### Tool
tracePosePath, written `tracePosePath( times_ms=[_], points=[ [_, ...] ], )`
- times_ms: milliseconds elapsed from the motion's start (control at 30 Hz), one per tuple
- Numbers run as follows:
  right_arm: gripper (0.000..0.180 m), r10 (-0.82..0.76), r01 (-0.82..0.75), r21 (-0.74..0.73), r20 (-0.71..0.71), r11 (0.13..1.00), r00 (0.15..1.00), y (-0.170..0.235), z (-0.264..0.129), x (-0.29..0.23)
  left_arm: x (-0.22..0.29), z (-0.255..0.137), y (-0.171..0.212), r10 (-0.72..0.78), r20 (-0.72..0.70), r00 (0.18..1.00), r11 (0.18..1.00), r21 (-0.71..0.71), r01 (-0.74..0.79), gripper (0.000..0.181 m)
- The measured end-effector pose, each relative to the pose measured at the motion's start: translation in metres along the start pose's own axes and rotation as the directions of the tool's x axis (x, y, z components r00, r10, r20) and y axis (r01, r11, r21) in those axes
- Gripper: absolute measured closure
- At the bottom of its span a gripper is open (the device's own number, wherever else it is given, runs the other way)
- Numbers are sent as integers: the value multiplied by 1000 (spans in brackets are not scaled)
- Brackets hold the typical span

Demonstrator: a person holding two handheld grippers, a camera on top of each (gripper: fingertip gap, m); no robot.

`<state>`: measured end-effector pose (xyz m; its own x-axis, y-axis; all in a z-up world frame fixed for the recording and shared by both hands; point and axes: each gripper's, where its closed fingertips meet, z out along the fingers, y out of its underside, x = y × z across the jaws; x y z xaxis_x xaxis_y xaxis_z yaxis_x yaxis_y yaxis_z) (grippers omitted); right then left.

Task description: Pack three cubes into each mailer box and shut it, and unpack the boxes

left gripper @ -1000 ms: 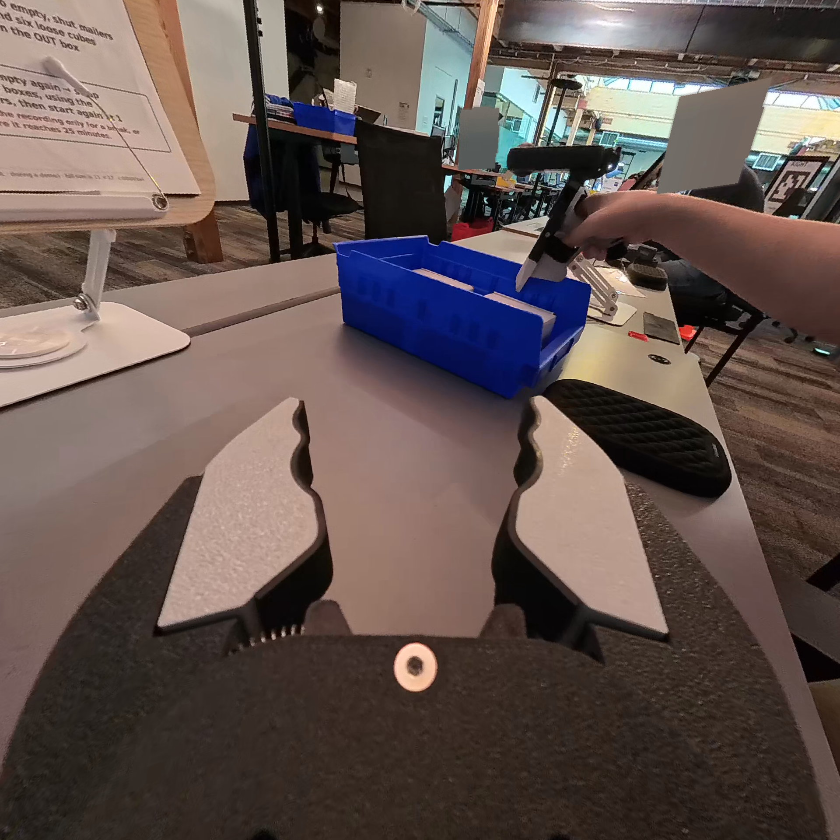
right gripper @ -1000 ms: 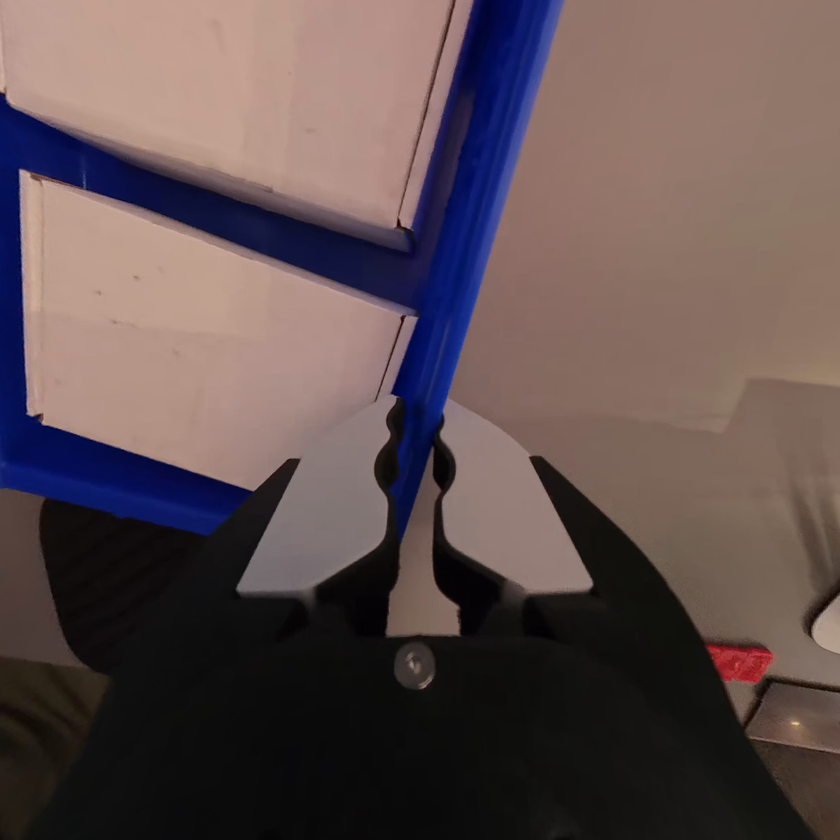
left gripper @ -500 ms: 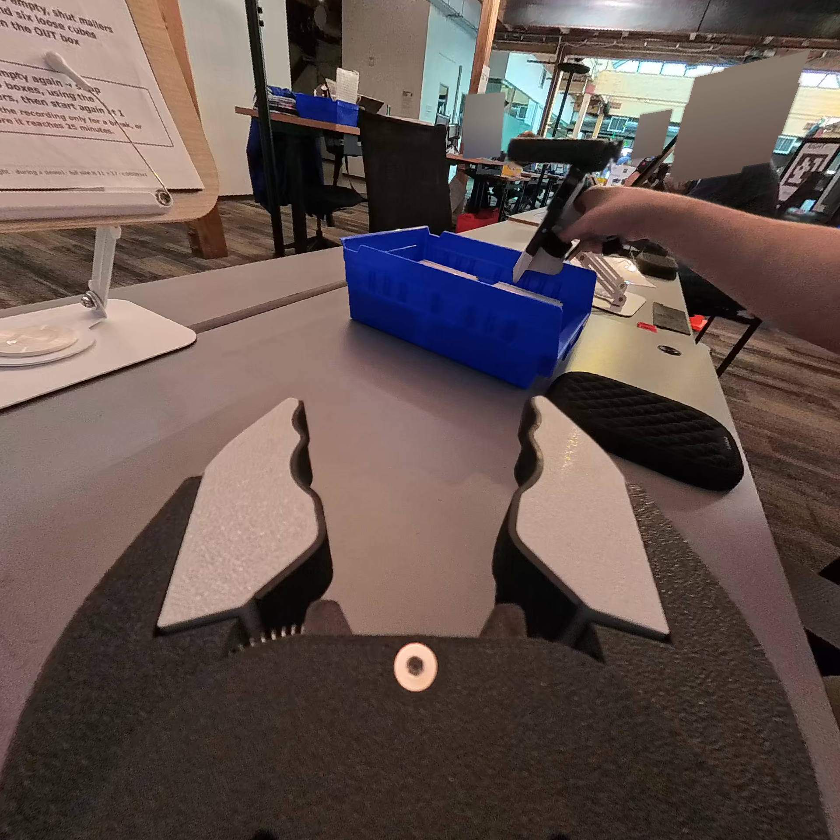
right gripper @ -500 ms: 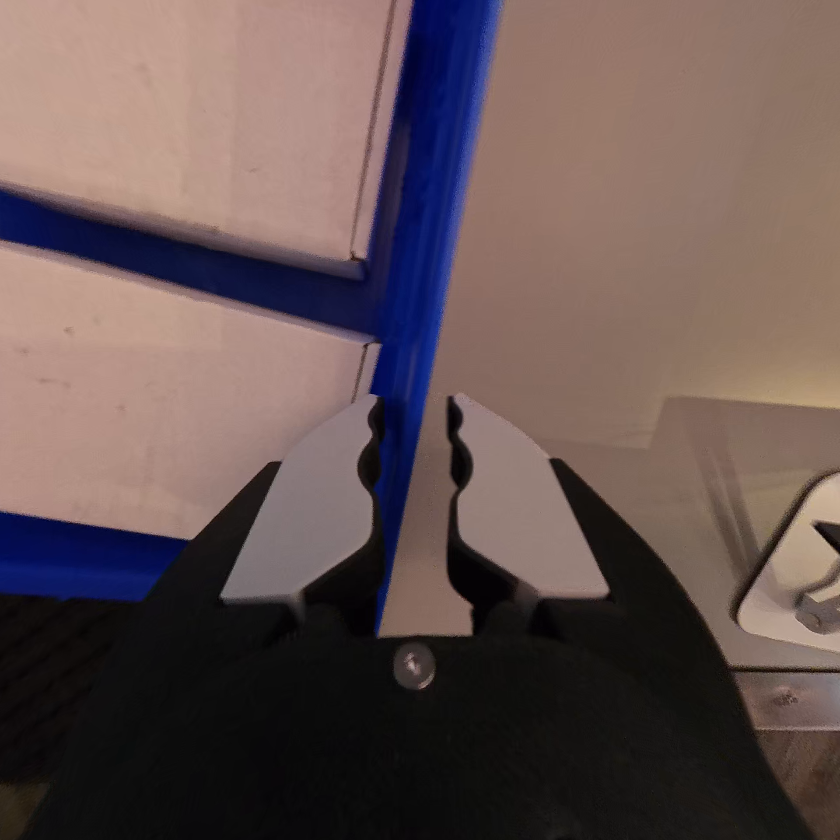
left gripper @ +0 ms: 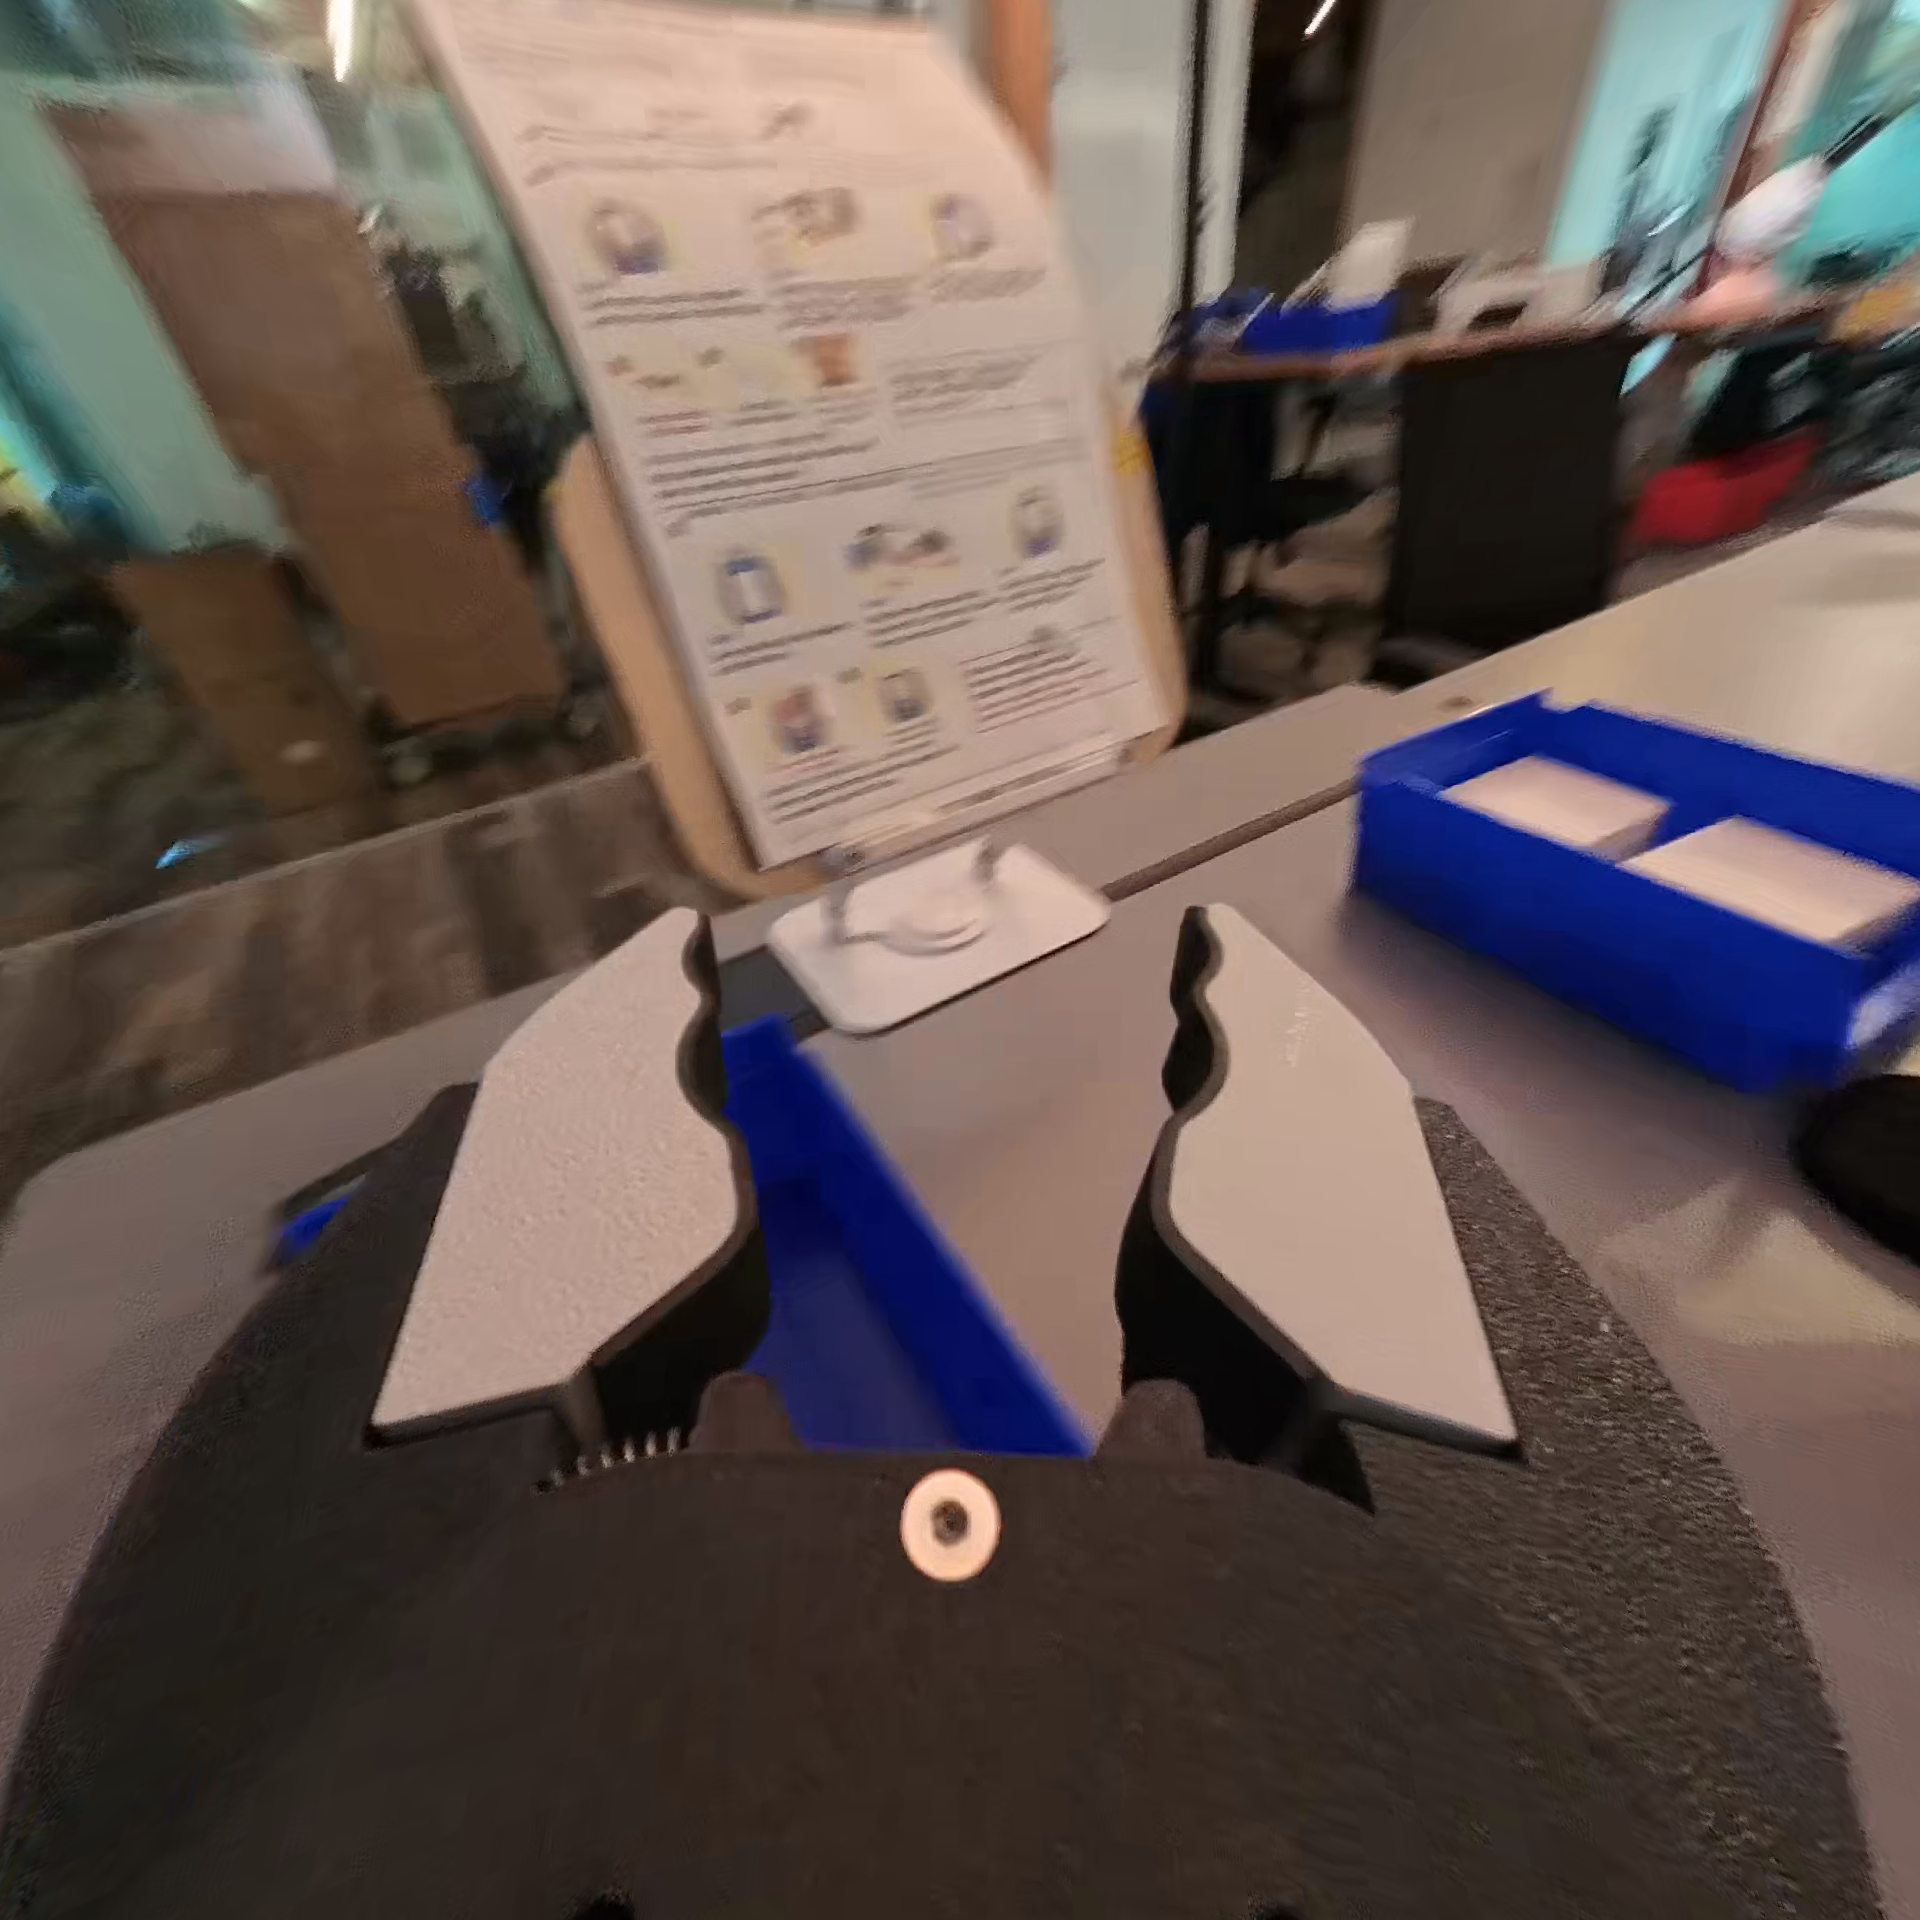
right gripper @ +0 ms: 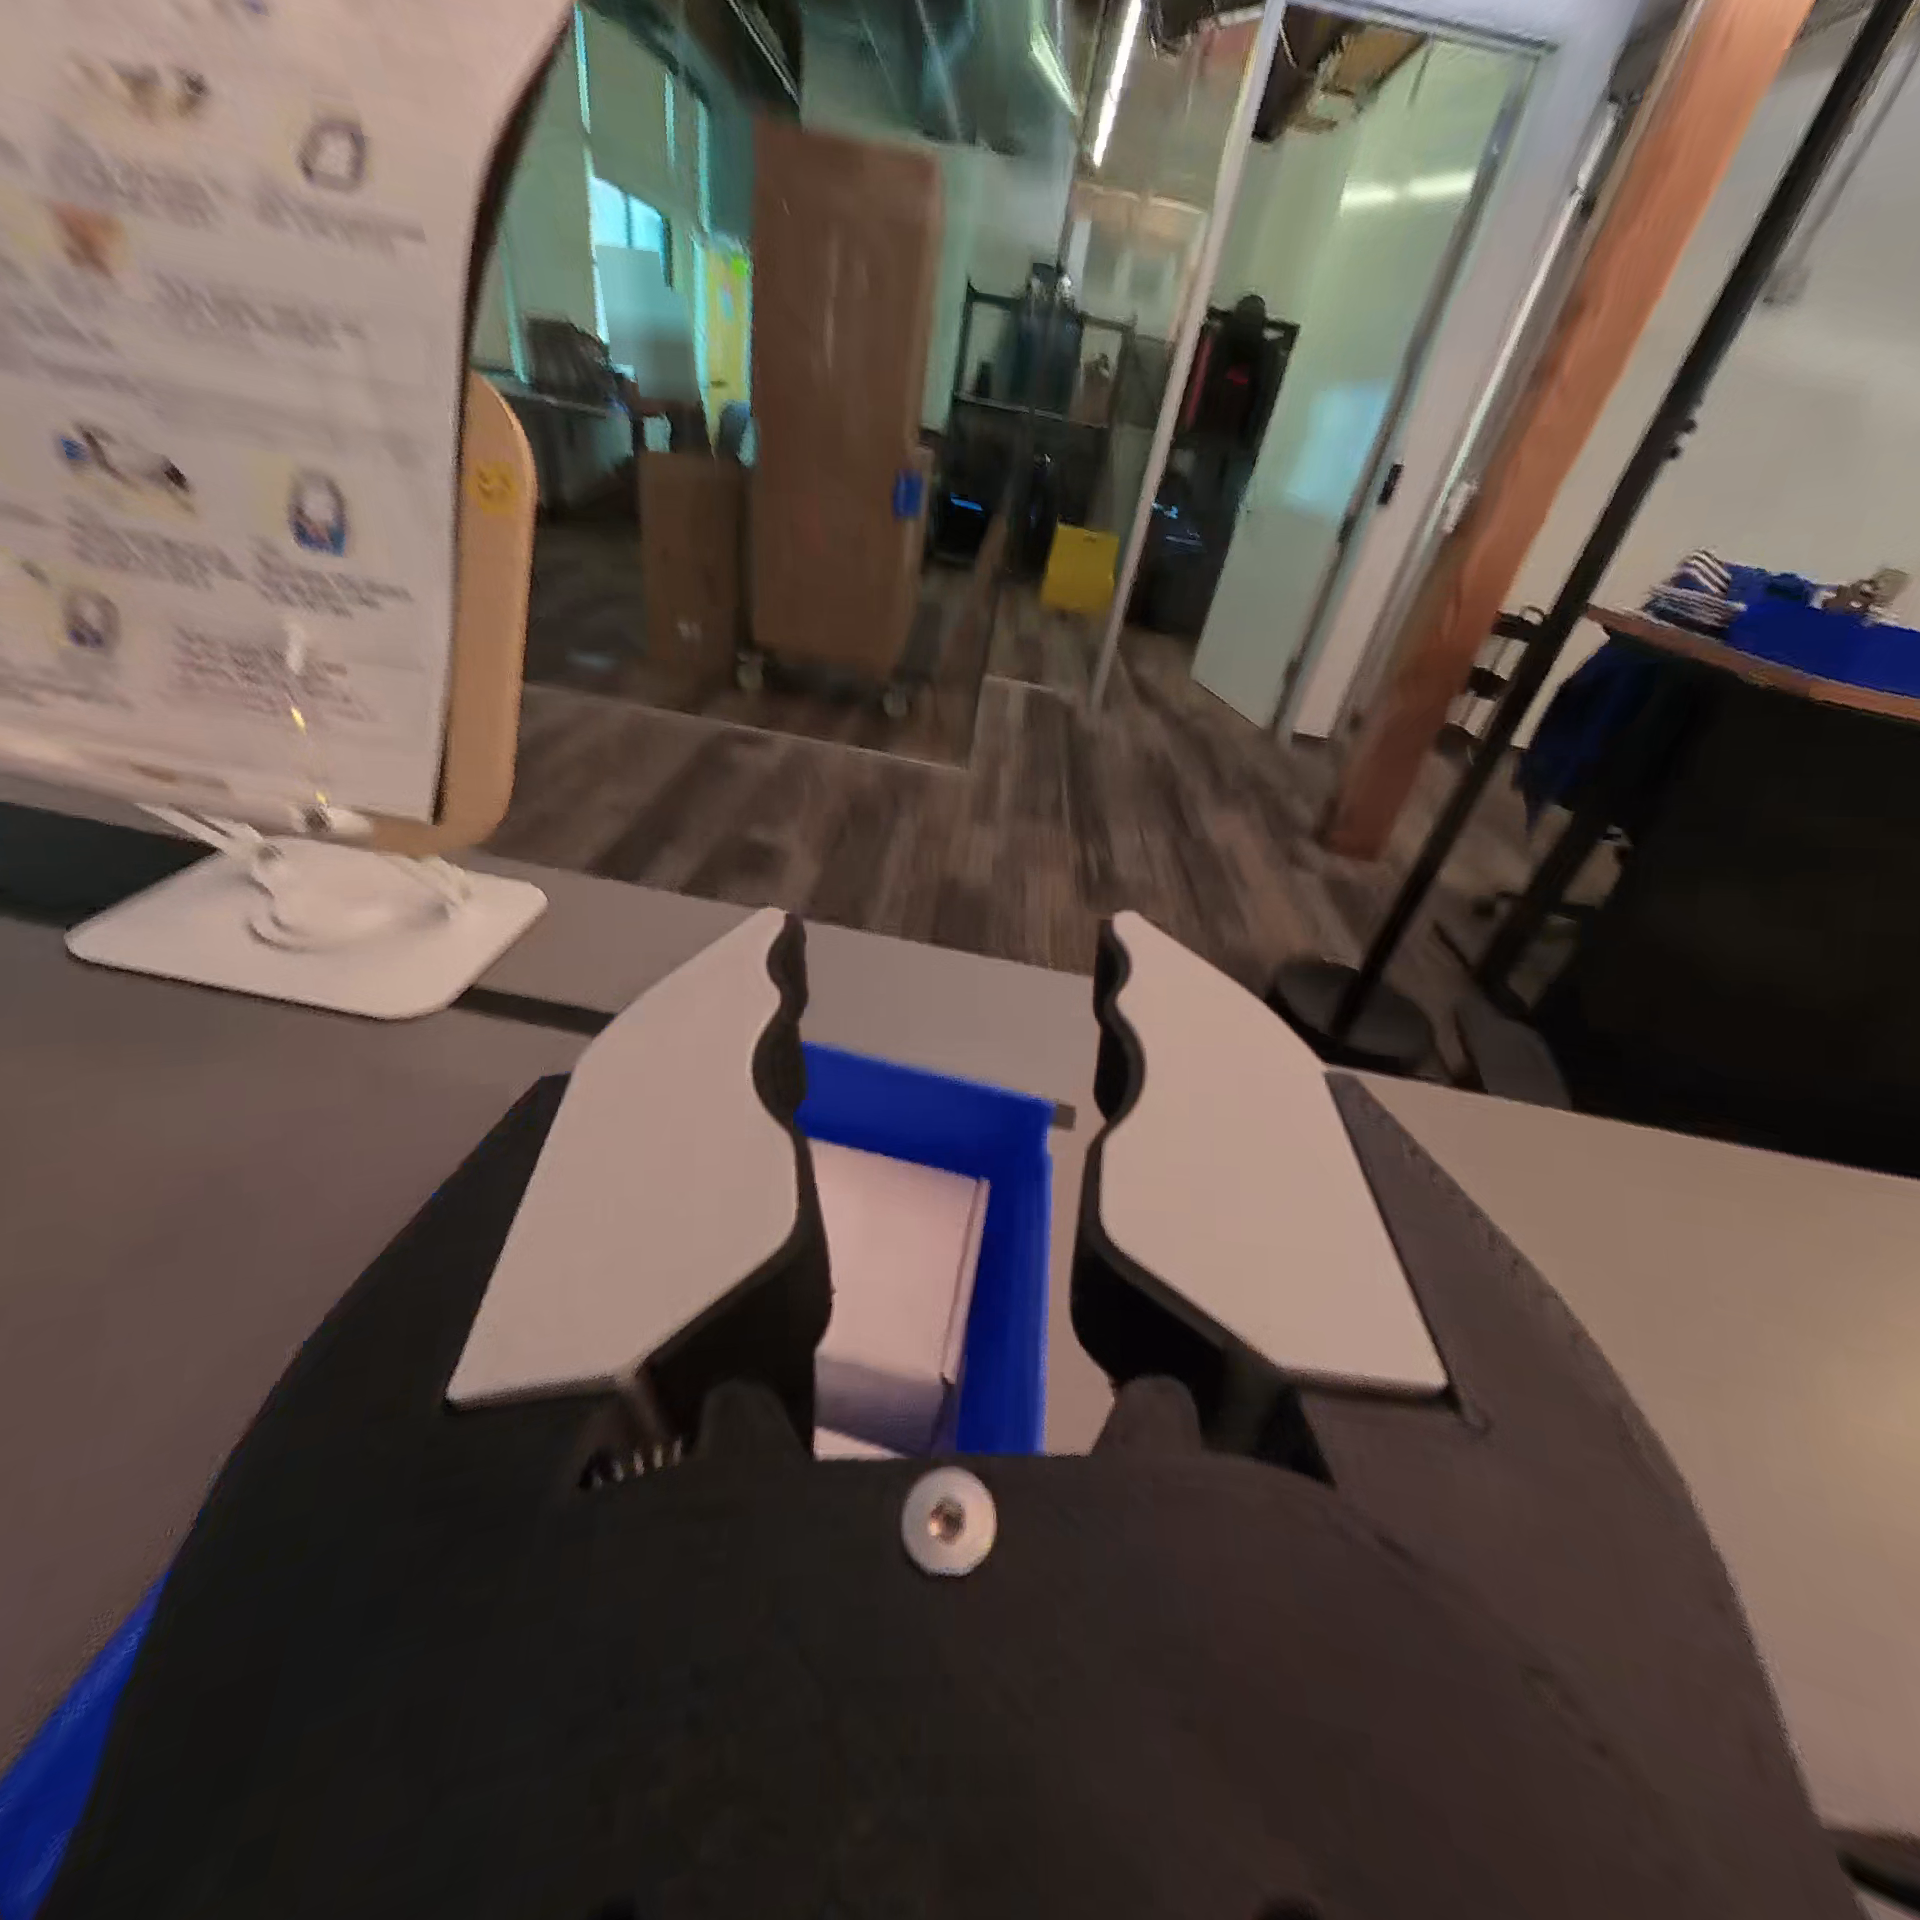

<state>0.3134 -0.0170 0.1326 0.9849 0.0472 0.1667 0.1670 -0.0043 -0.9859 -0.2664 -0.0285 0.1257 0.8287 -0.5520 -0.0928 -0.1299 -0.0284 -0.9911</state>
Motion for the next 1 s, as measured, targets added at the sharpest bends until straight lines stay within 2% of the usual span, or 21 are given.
tracePosePath(
  times_ms=[67, 167, 233, 300, 367, 433, 500, 700, 833, 1000],
  points=[
    [126, 36, -35, -15, 42, 999, 998, -12, 10, -4, -45, -7, 4, 3, 105, 994, 983, -183, 17, 96],
    [131, 133, -122, -127, 76, 984, 988, -7, 28, -6, -112, -25, 38, 39, 328, 944, 868, -479, 130, 101],
    [129, 205, -190, -238, 40, 952, 978, 18, 38, -5, -149, -34, 58, 57, 487, 871, 820, -520, 237, 98],
    [128, 241, -224, -341, 10, 913, 970, 55, 46, -9, -165, -34, 84, 28, 563, 826, 800, -508, 319, 103],
    [129, 235, -227, -433, -34, 872, 971, 95, 56, -8, -168, -30, 124, 5, 562, 827, 730, -567, 381, 107],
    [128, 192, -234, -550, -134, 802, 972, 128, 60, 7, -179, -37, 159, 59, 581, 812, 586, -679, 443, 98],
    [127, 167, -222, -597, -147, 771, 975, 145, 56, 15, -182, -40, 181, 60, 563, 824, 513, -726, 459, 106],
    [128, 310, -399, -615, -252, 680, 917, 170, 29, 39, -196, -49, 206, -16, 605, 796, 456, -704, 544, 108],
    [130, 350, -401, -672, -219, 623, 911, 188, 20, 35, -188, -51, 224, -20, 585, 811, 379, -746, 548, 106],
    [143, 391, -371, -760, -167, 534, 905, 208, 18, 17, -181, -49, 240, -45, 573, 818, 318, -768, 556, 109]
  ],
)
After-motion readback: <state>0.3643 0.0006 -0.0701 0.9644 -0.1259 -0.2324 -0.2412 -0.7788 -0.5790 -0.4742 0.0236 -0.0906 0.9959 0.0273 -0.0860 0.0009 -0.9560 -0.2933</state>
